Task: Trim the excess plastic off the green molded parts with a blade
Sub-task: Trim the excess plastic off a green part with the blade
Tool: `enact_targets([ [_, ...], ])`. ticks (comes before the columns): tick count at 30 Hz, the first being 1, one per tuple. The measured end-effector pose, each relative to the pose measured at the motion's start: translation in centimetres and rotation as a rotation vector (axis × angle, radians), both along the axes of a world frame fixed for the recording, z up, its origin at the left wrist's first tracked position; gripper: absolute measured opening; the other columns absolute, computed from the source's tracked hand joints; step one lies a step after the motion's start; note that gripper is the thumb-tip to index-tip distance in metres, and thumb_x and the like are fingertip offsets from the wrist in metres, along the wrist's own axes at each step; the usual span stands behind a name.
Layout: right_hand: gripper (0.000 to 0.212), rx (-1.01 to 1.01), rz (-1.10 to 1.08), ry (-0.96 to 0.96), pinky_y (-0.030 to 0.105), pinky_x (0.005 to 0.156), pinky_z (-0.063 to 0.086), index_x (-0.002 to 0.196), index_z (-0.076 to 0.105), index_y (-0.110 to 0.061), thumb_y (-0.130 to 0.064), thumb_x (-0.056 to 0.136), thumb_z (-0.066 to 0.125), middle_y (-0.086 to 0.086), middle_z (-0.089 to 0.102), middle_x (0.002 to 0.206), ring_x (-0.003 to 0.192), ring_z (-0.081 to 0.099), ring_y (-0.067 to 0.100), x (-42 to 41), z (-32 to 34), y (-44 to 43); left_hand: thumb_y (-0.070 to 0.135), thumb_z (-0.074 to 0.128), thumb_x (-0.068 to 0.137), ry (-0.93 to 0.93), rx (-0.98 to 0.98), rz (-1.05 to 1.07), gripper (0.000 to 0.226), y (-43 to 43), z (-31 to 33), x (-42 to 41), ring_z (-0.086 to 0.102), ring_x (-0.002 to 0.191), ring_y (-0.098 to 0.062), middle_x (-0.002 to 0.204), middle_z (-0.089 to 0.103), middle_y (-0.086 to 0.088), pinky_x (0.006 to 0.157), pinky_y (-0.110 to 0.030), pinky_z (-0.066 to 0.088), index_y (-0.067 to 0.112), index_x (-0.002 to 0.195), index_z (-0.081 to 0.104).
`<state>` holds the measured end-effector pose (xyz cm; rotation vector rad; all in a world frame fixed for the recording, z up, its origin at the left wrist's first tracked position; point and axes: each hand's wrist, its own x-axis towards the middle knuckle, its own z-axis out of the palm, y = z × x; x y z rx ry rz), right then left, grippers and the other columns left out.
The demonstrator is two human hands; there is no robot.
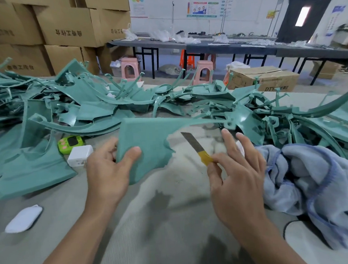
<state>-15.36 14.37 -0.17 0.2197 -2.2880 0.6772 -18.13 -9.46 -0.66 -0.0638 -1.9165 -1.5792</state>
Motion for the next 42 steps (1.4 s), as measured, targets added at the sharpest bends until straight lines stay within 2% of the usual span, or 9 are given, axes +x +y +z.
enact_targets([
  [5, 0.012, 0.131, -0.075, 0.047, 0.036, 0.124, 0.004, 0.077, 0.069, -0.021, -0.023, 0.088, 0.064, 0.003, 0.039, 0.162, 0.155, 0.021, 0.029, -0.2, 0.8, 0.4, 0.031, 0.075, 0.082, 0.143, -0.29, -0.089, 0.019, 0.2, 0.4, 0.5, 0.048, 0.067, 0.002, 0.071, 0.055, 0.016, 0.061, -0.008, 0.036, 0.044, 0.075, 0.063],
  [8, 0.011, 0.192, -0.062, -0.128, 0.034, 0.121, 0.006, 0.077, 0.077, -0.025, -0.022, 0.087, 0.072, 0.003, 0.05, 0.155, 0.149, 0.034, 0.028, -0.5, 0.7, 1.0, 0.029, 0.079, 0.077, 0.13, -0.172, -0.184, 0.015, 0.0, 0.5, 0.3, 0.05, 0.067, 0.003, 0.073, 0.06, 0.016, 0.063, -0.008, 0.039, 0.041, 0.078, 0.071],
  [11, 0.012, 0.101, 0.051, -0.274, 0.033, 0.099, 0.036, 0.079, 0.08, -0.024, -0.019, 0.088, 0.073, -0.011, 0.071, 0.114, 0.108, 0.062, 0.022, -0.6, 0.3, 1.7, 0.014, 0.083, 0.075, 0.041, -0.085, -0.172, 0.031, 0.1, -0.1, 0.0, 0.054, 0.067, 0.003, 0.074, 0.063, 0.017, 0.063, -0.01, 0.042, 0.043, 0.08, 0.075],
  [14, 0.028, -0.116, 0.131, -0.382, 0.029, 0.061, 0.036, 0.062, 0.062, -0.015, -0.021, 0.089, 0.068, -0.01, 0.054, 0.085, 0.072, 0.052, 0.013, -0.6, 0.4, 1.7, 0.009, 0.087, 0.073, 0.004, 0.127, -0.011, 0.06, 0.4, -0.4, -0.1, 0.062, 0.09, 0.005, 0.099, 0.068, 0.019, 0.08, -0.012, 0.049, 0.049, 0.114, 0.07],
  [20, 0.028, -0.517, 0.359, -0.541, 0.016, 0.056, 0.034, 0.058, 0.067, -0.007, -0.006, 0.086, 0.073, -0.011, 0.05, 0.059, 0.055, 0.042, 0.002, -0.3, 1.4, 1.5, 0.008, 0.087, 0.066, -0.223, 0.668, -0.198, 0.092, 1.7, -0.7, -0.1, 0.066, 0.118, -0.01, 0.135, 0.064, 0.0, 0.093, -0.026, 0.055, 0.027, 0.146, 0.046],
  [29, 0.018, -0.927, 0.664, -0.913, 0.022, 0.053, 0.033, 0.061, 0.075, -0.007, -0.003, 0.078, 0.07, 0.01, 0.069, 0.071, 0.053, 0.044, 0.012, 0.0, 2.3, 3.3, 0.004, 0.067, 0.077, -0.364, 0.739, -0.607, 0.033, 2.5, -0.5, 0.2, 0.071, 0.108, -0.026, 0.118, 0.074, -0.013, 0.093, -0.038, 0.059, 0.008, 0.108, 0.076],
  [33, 0.022, -0.956, 0.352, -0.702, 0.025, 0.083, 0.049, 0.071, 0.077, -0.001, 0.001, 0.09, 0.065, 0.001, 0.078, 0.087, 0.082, 0.068, 0.009, -0.6, 1.3, 2.8, 0.009, 0.064, 0.086, -0.221, 0.61, -0.384, 0.026, 3.3, 0.1, 0.1, 0.075, 0.095, -0.014, 0.106, 0.078, 0.0, 0.076, -0.028, 0.061, 0.026, 0.093, 0.083],
  [38, 0.025, -0.963, 0.229, -0.445, 0.023, 0.068, 0.049, 0.077, 0.08, -0.014, -0.004, 0.094, 0.065, -0.001, 0.077, 0.076, 0.064, 0.061, 0.005, -0.8, 0.9, 2.9, 0.017, 0.063, 0.095, 0.128, 0.094, 0.259, 0.027, 1.8, 0.7, 0.7, 0.059, 0.081, 0.019, 0.08, 0.067, 0.037, 0.083, -0.006, 0.044, 0.032, 0.076, 0.076],
  [42, 0.026, -0.967, 0.265, -0.423, 0.02, 0.049, 0.046, 0.077, 0.074, -0.004, 0.0, 0.096, 0.057, 0.01, 0.075, 0.073, 0.052, 0.059, 0.013, -0.7, 0.5, 2.5, -0.008, 0.041, 0.081, 0.353, -0.474, 0.303, 0.059, 1.8, 0.8, 1.2, 0.053, 0.133, -0.012, 0.141, 0.059, -0.001, 0.116, -0.023, 0.035, 0.006, 0.133, 0.065],
])
